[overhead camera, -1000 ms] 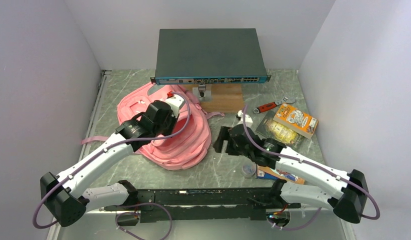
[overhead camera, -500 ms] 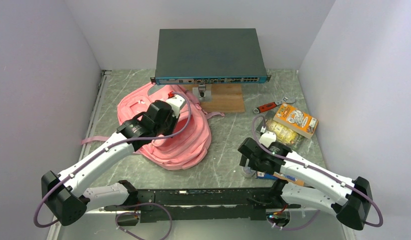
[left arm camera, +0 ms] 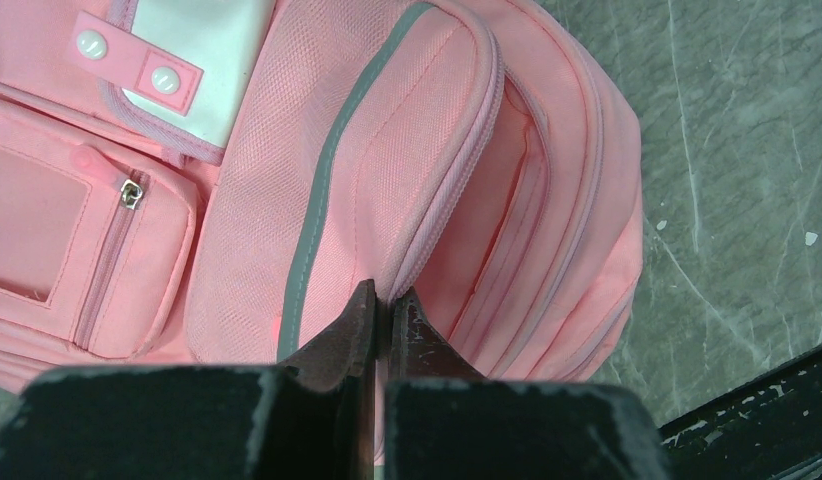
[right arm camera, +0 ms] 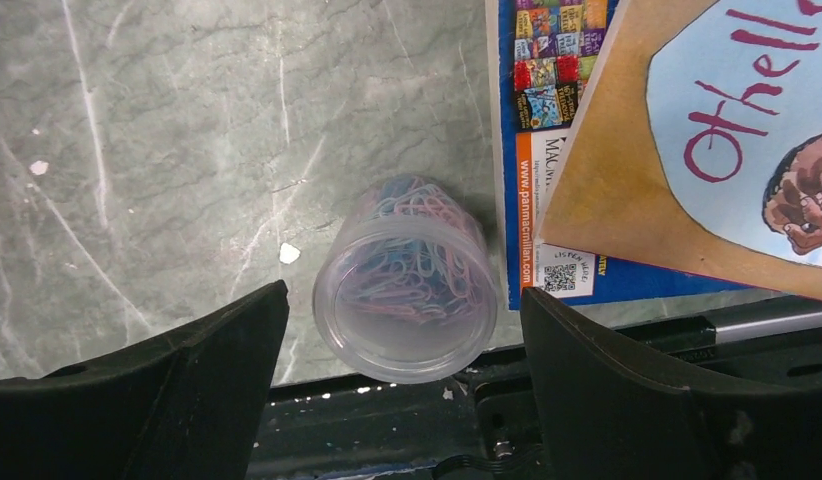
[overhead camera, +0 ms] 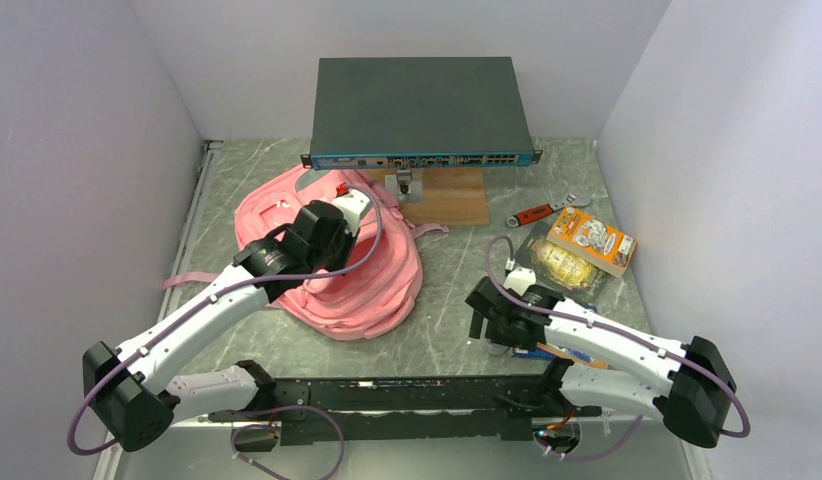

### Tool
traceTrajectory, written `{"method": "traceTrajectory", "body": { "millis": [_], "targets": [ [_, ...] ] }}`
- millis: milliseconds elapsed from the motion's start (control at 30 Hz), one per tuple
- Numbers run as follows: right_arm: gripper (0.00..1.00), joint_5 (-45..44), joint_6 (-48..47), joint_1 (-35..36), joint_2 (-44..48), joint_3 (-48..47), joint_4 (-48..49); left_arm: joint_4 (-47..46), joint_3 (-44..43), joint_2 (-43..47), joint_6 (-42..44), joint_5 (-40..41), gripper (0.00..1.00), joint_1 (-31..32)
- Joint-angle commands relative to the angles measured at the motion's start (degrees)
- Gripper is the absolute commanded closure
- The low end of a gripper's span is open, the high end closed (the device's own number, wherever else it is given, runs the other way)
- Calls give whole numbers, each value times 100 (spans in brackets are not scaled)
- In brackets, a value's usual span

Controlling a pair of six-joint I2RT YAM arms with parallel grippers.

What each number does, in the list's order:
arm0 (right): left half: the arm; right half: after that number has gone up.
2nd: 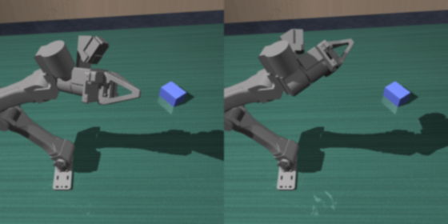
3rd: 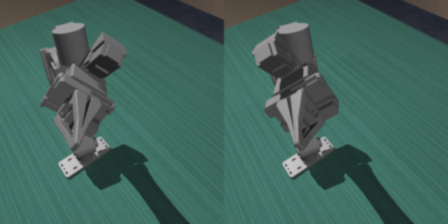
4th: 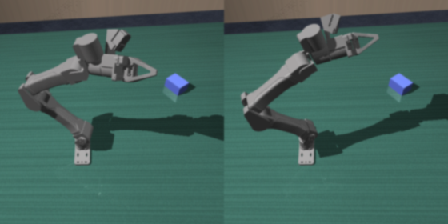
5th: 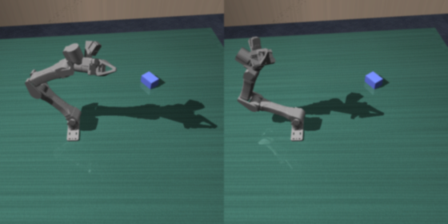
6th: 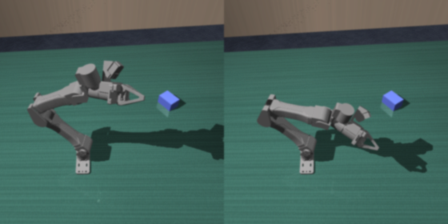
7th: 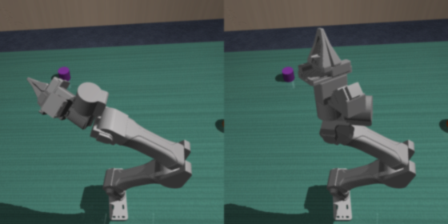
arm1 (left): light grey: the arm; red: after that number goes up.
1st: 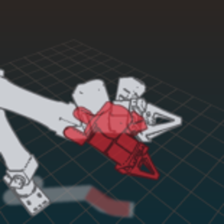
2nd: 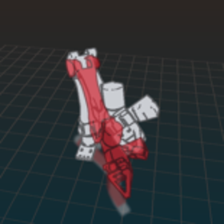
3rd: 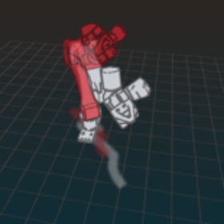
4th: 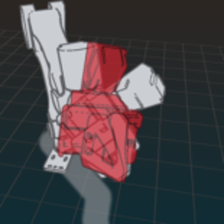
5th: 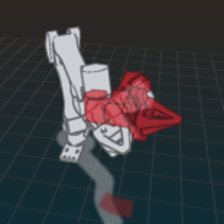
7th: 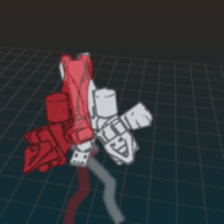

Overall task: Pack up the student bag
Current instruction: Pick up the stationery from the center of the board.

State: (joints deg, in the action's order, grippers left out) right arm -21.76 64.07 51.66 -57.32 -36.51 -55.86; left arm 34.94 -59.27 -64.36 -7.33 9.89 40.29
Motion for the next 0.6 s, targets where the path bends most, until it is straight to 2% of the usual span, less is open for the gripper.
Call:
{"method": "traceTrajectory", "body": {
  "millis": [0,167,333,400,567],
  "targets": [
    [14,38,-50,-2,-187,92,246,-353,-197,42,-84,-29,100,-30],
    [22,-83,-35,-7,-217,158,296,-353,-185,47,-75,-17,100,-35],
    [37,-72,-128,-7,-365,150,409,-398,-182,75,-84,-93,100,-30],
    [46,-97,-189,-7,-413,99,391,-373,-191,53,-84,-84,100,-31],
    [51,-92,-475,2,-327,-2,597,-379,-179,80,-77,-61,100,-30]
  ]
}}
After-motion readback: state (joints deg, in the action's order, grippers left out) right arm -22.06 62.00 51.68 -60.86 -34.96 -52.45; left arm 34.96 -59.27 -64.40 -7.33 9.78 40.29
